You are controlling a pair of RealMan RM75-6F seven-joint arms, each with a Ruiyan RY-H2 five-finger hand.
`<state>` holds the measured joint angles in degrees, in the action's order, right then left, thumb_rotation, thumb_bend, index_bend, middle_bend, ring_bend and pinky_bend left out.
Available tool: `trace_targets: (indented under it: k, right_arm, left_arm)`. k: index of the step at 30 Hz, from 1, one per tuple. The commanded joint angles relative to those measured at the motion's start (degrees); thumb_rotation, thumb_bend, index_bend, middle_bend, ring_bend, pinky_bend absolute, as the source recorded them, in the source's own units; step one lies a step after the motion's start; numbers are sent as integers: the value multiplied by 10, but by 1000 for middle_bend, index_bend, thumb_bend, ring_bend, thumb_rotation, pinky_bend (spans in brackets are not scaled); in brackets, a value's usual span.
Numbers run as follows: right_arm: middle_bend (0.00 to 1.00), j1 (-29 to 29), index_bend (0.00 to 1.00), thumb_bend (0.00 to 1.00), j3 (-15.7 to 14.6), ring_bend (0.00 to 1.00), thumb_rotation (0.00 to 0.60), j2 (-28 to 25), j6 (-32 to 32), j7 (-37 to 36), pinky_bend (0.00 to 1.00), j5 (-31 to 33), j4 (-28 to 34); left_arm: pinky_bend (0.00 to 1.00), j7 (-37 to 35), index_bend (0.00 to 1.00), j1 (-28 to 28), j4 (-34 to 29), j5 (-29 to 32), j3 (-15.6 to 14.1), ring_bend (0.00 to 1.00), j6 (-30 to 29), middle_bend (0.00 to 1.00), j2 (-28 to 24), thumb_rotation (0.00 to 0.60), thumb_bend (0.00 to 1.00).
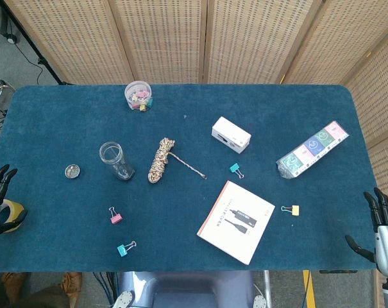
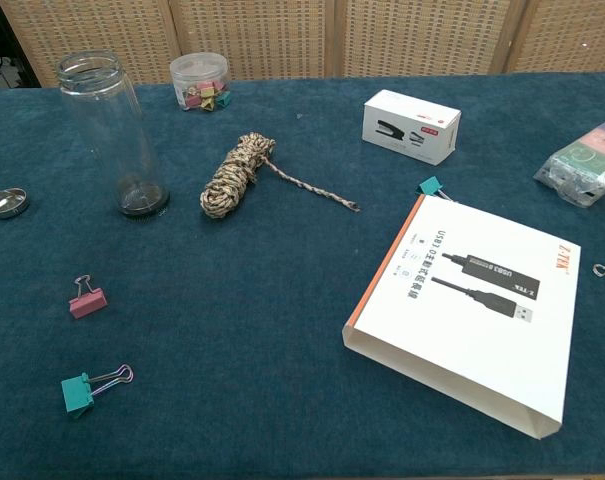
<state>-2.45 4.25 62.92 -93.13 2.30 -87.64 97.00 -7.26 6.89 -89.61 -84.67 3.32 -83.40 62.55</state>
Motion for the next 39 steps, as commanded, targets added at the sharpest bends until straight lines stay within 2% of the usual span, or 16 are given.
trace_targets:
  k: [1, 7, 11, 16, 20, 25, 33, 39]
  right_arm:
    - [0, 0, 0, 204, 0, 0, 600, 0, 0, 4, 0, 0, 1]
    - [0, -2, 0, 209, -1, 0, 600, -2, -4, 1, 0, -4, 5]
    - [0, -4, 0, 210, 0, 0, 600, -6, -7, -8, 0, -4, 6]
    - [0, -3, 0, 210, 1, 0, 600, -9, -3, -20, 0, 0, 3]
    - [0, -1, 0, 210, 2, 0, 600, -7, 0, -19, 0, 2, 1]
    - [0, 1, 0, 210, 2, 0, 600, -5, 5, -19, 0, 6, -1]
    - [0, -2, 0, 210, 4, 0, 600, -9, 0, -30, 0, 7, -1]
    - [0, -2, 0, 210, 4, 0, 600, -11, 1, -35, 0, 7, -1]
  left_arm:
    - [0, 3, 75, 2, 2, 0, -2, 0, 6, 0, 2, 600, 254]
    - [0, 0, 98, 7, 2, 6, -2, 0, 19, 0, 5, 600, 254]
    - [0, -31, 150, 21, 10, 22, 7, 0, 47, 0, 4, 600, 254]
    - [0, -51, 310, 84, 64, 75, 33, 0, 165, 0, 10, 600, 263]
    - [0, -66, 412, 118, 106, 99, 47, 0, 221, 0, 29, 600, 324]
    - [0, -72, 480, 154, 161, 118, 57, 0, 272, 0, 67, 600, 344]
    - [0, -62, 488, 186, 228, 154, 64, 0, 323, 0, 125, 600, 362]
    - [0, -57, 489, 199, 262, 166, 68, 0, 338, 0, 153, 600, 362]
